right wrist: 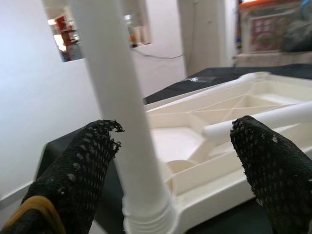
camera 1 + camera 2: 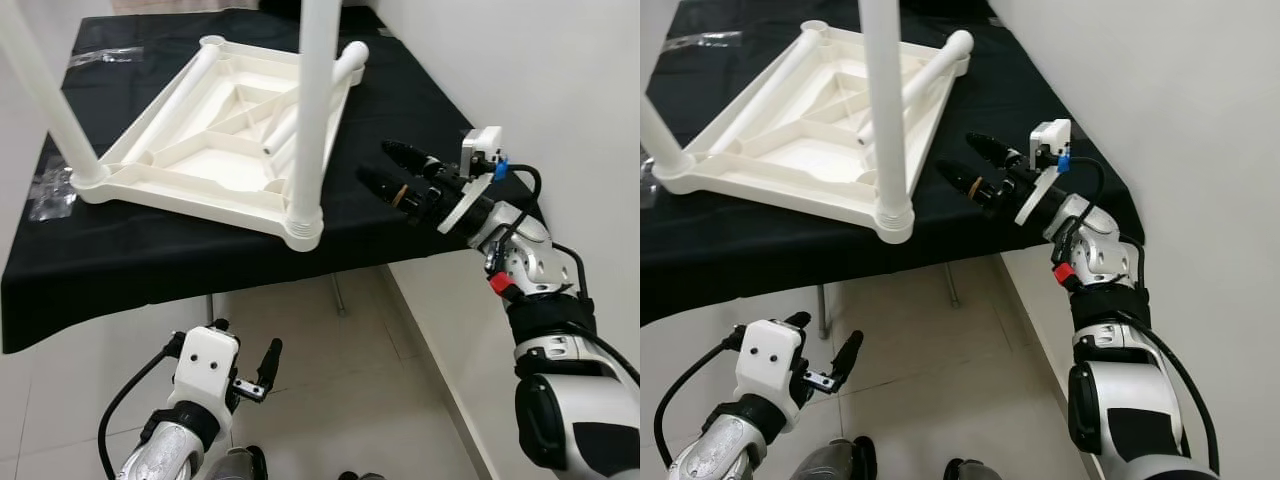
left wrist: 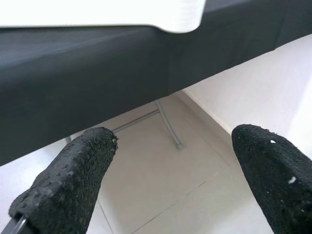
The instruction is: Building children table
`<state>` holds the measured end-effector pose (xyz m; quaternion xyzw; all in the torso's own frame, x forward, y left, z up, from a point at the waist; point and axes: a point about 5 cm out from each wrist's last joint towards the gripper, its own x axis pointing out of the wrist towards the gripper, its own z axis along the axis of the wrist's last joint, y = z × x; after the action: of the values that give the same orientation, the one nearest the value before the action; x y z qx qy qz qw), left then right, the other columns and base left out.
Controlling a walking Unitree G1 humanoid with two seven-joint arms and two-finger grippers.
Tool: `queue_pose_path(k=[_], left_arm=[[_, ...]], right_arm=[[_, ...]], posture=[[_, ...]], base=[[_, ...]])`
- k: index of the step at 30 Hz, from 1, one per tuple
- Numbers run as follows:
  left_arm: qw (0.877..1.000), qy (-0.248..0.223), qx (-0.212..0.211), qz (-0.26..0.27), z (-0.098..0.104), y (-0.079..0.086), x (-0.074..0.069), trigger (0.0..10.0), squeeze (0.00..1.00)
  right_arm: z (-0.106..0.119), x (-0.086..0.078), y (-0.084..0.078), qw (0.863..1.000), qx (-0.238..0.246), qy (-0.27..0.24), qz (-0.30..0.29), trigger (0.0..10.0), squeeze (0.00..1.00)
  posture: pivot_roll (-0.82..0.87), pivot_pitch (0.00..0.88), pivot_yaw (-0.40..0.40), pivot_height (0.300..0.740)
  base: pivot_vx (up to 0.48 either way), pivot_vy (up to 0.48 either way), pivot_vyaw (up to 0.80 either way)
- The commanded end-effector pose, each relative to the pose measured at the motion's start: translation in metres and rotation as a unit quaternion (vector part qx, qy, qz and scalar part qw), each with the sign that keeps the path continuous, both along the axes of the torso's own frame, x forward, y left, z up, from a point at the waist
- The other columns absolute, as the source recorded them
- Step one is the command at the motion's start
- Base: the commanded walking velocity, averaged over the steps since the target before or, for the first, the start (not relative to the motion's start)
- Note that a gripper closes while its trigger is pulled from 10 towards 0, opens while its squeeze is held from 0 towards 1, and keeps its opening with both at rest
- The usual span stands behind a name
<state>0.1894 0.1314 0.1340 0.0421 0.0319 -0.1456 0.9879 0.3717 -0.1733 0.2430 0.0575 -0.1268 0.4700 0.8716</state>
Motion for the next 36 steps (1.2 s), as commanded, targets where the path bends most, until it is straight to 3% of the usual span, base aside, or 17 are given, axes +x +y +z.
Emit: queue_pose_path(k=[1,21,22,36], left_arm=[[1.0,0.007,0.001,-0.001,-0.005,-0.002,-0.001,10.0,0.0],[1.0,0.003,0.002,-0.008,-0.004,-0.005,-0.001,10.0,0.0],[1.0,0.002,0.003,-0.009,-0.004,-0.005,-0.001,10.0,0.0],[1.0,0.003,0.002,-0.009,-0.003,-0.006,-0.001,10.0,0.0]], right_arm=[[-0.004,-0.004,0.003,0.999,-0.009,0.007,0.03,10.0,0.0],[0.004,0.004,0.034,0.998,-0.035,-0.007,0.051,10.0,0.0],[0.004,0.006,0.042,0.998,-0.04,-0.005,0.051,10.0,0.0],[0.007,0.012,0.068,0.997,-0.051,-0.008,0.05,10.0,0.0]], posture=[[0.17,0.145,-0.1,0.74],[0.17,0.158,-0.101,0.74],[0.17,0.161,-0.105,0.74],[0.17,0.167,-0.111,0.74]], base=[[0.0,0.0,0.0],[0.0,0.0,0.0],[0.0,0.0,0.0],[0.0,0.0,0.0]])
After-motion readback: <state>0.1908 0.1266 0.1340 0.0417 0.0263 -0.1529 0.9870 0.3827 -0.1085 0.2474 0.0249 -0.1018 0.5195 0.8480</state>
